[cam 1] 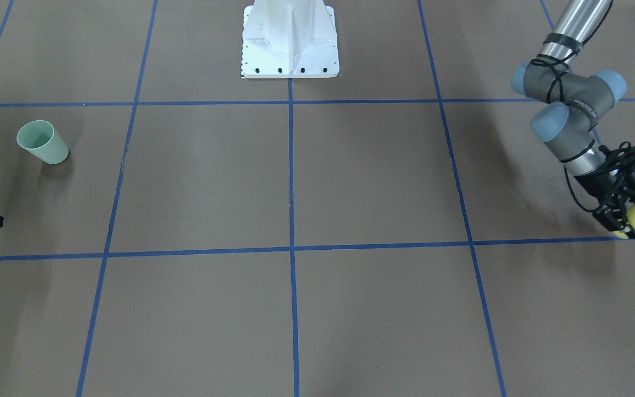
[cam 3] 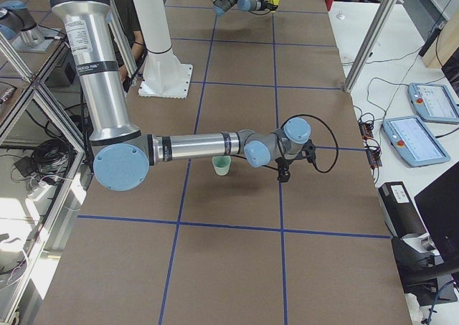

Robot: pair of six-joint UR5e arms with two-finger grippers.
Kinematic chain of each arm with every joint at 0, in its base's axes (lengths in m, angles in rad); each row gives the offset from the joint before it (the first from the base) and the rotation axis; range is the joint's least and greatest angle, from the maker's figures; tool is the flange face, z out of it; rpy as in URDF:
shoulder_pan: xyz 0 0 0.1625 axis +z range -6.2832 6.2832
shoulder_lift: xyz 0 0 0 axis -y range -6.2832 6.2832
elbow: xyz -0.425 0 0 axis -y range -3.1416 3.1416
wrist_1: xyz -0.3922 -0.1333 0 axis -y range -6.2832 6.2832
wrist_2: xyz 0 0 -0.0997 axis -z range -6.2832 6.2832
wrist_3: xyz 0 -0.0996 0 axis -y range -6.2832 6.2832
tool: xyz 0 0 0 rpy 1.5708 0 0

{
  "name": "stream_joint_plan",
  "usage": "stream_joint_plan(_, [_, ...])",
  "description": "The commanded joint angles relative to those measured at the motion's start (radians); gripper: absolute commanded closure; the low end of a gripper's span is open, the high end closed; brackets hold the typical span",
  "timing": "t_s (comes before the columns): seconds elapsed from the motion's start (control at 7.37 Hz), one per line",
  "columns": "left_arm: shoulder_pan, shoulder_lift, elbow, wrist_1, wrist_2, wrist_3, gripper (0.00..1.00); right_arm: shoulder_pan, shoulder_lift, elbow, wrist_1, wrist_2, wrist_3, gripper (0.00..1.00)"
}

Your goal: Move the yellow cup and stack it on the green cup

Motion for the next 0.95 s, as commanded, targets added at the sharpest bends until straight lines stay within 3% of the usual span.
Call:
stream_joint_plan(0.0, [0.007, -0.218, 0.067, -0.254, -0.003, 0.355, 0.58, -0.017, 0.071, -0.013, 0.001, -0.004, 0.045, 0.00])
stream_joint_plan(0.14, [0.010, -0.292, 0.073, -0.308, -0.020, 0.513, 0.55, -0.040, 0.102, -0.013, 0.002, -0.008, 0.078, 0.00])
stream_joint_plan(0.54, [0.158, -0.404, 0.070, -0.379, -0.110, 0.563, 0.56, -0.088, 0.203, -0.010, 0.004, -0.024, 0.203, 0.00])
stream_joint_plan(0.81, [0.227, -0.527, 0.121, -0.499, -0.189, 0.816, 0.55, -0.114, 0.241, 0.001, 0.004, -0.024, 0.287, 0.00])
